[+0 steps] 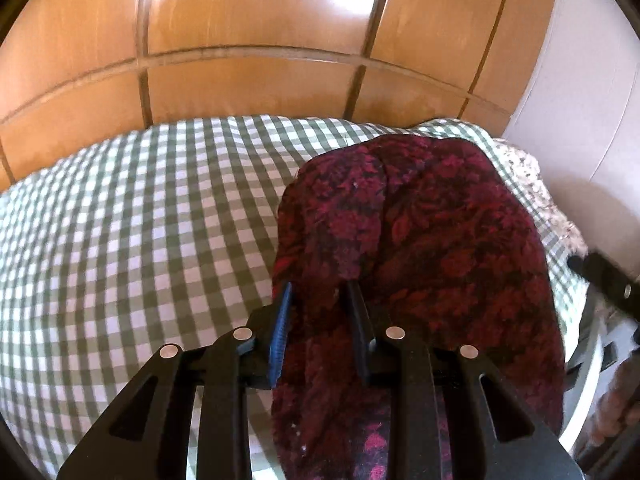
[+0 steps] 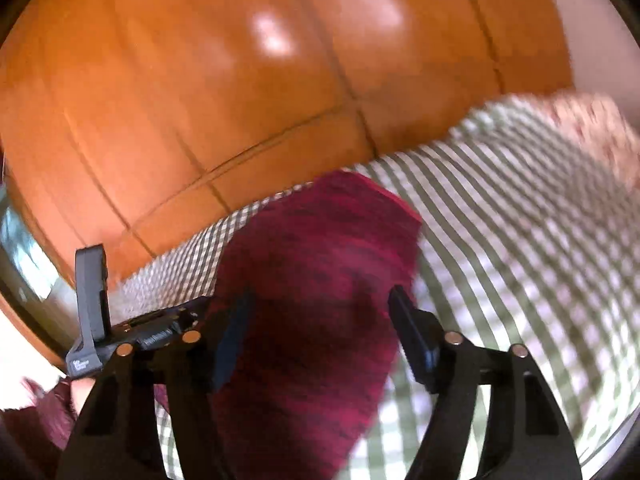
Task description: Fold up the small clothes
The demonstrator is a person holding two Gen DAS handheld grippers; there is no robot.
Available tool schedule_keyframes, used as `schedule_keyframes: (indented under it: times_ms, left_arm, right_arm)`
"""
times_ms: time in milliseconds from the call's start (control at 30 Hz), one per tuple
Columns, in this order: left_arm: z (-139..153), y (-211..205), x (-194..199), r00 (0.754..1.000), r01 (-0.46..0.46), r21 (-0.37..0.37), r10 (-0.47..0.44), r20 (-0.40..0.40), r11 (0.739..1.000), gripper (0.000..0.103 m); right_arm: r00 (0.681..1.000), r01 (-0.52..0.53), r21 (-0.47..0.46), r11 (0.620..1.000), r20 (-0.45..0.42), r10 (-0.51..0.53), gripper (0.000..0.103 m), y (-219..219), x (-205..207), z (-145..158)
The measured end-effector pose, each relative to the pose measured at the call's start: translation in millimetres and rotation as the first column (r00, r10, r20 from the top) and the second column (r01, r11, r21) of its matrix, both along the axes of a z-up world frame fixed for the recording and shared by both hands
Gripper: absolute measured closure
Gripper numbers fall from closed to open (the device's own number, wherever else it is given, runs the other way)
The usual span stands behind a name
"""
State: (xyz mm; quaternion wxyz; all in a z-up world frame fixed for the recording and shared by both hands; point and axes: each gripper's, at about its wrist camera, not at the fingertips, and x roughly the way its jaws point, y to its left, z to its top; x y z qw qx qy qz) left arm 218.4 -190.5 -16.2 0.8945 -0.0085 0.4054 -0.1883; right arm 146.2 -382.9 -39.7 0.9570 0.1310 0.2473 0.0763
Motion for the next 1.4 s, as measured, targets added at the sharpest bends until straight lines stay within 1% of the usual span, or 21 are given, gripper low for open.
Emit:
schedule_keyframes:
  times_ms: [33, 67, 100, 133, 167, 233, 300, 333, 367, 400, 433, 467, 500, 567, 667, 800, 867, 967, 1133, 1267, 1400]
  left_arm:
    - [1, -1, -2, 1.0, -0.01, 0.014, 0.01, 0.001, 1.0, 0.077]
    - [0, 1, -4, 1.0, -0.016, 0.025, 0.016, -0.002, 1.0, 0.077]
    - [-1, -1, -3, 1.0, -0.027, 0.045, 0.027, -0.002, 0.999, 0.077]
    - [-4, -2, -1, 0.999, -0.04, 0.065, 0.04, 0.0, 0.997, 0.077]
    - [-7, 0, -1, 0.999, -0.049, 0.067, 0.049, -0.006, 0.997, 0.075]
    - [-9, 3, 5, 0.997, -0.07, 0.046, 0.071, -0.021, 0.996, 0.07]
    - [-4, 7, 3, 0.997, -0.082, 0.043, 0.082, -0.014, 0.996, 0.058]
    - [-1, 10, -1, 0.996, -0.085, 0.037, 0.085, -0.005, 0.996, 0.056]
    - [2, 11, -5, 0.996, -0.087, 0.03, 0.087, -0.002, 0.996, 0.053]
    - [4, 13, -9, 0.996, -0.089, 0.021, 0.089, 0.0, 0.996, 0.05]
    - [7, 16, -14, 0.995, -0.098, 0.014, 0.098, 0.01, 0.995, 0.046]
    - [10, 17, -18, 0.994, -0.107, 0.011, 0.107, 0.022, 0.994, 0.038]
    - [13, 19, -24, 0.992, -0.116, 0.004, 0.116, 0.039, 0.993, 0.032]
    - [18, 25, -33, 0.99, -0.128, -0.01, 0.128, 0.06, 0.992, 0.028]
    - [23, 29, -44, 0.987, -0.141, -0.012, 0.141, 0.071, 0.99, 0.028]
    - [30, 35, -57, 0.983, -0.158, 0.008, 0.156, 0.097, 0.987, 0.023]
    - [33, 38, -66, 0.978, -0.173, 0.02, 0.169, 0.121, 0.985, 0.022]
    - [38, 43, -79, 0.971, -0.19, 0.023, 0.185, 0.149, 0.981, 0.014]
    - [44, 50, -103, 0.96, -0.216, 0.025, 0.208, 0.19, 0.976, 0.012]
    - [46, 54, -117, 0.953, -0.232, 0.029, 0.221, 0.208, 0.972, 0.011]
    - [45, 57, -126, 0.949, -0.248, 0.029, 0.236, 0.211, 0.968, 0.008]
  right_arm:
    - [0.999, 0.003, -0.062, 0.998, -0.037, -0.006, 0.046, 14, 10, -3]
    - [0.996, -0.005, -0.098, 0.995, -0.09, -0.004, 0.049, 25, 20, -10]
    - [0.991, 0.005, -0.142, 0.99, -0.134, -0.024, 0.049, 35, 30, -19]
    - [0.986, 0.028, -0.204, 0.979, -0.153, -0.06, 0.048, 43, 43, -30]
    - [0.985, 0.037, -0.219, 0.975, -0.159, -0.073, 0.048, 46, 48, -33]
    - [0.983, 0.061, -0.19, 0.98, -0.16, -0.093, 0.047, 44, 50, -30]
    - [0.982, 0.079, -0.184, 0.98, -0.156, -0.108, 0.042, 45, 46, -27]
    - [0.982, 0.087, -0.186, 0.979, -0.152, -0.116, 0.04, 44, 43, -26]
    - [0.981, 0.098, -0.189, 0.977, -0.146, -0.126, 0.036, 47, 37, -23]
    - [0.98, 0.112, -0.188, 0.976, -0.139, -0.139, 0.028, 48, 31, -18]
    - [0.98, 0.127, -0.177, 0.976, -0.131, -0.151, 0.023, 46, 26, -17]
    - [0.979, 0.139, -0.163, 0.977, -0.123, -0.16, 0.019, 47, 19, -10]
    - [0.979, 0.15, -0.152, 0.977, -0.115, -0.168, 0.018, 47, 13, -6]
    - [0.978, 0.167, -0.153, 0.974, -0.101, -0.184, 0.011, 51, 0, -1]
    - [0.971, 0.205, -0.172, 0.964, -0.085, -0.222, 0.01, 53, -9, -1]
    - [0.956, 0.275, -0.174, 0.946, -0.053, -0.288, 0.003, 57, -29, 0]
    - [0.95, 0.299, -0.175, 0.938, -0.032, -0.309, 0.002, 62, -41, 1]
    - [0.94, 0.334, -0.169, 0.927, -0.013, -0.34, 0.002, 68, -57, 0]
    - [0.929, 0.365, -0.212, 0.907, 0.017, -0.369, 0.002, 83, -81, -7]
    - [0.919, 0.394, -0.215, 0.894, 0.053, -0.392, 0.002, 89, -94, -10]
    - [0.909, 0.415, -0.207, 0.886, 0.062, -0.411, 0.002, 92, -101, -12]
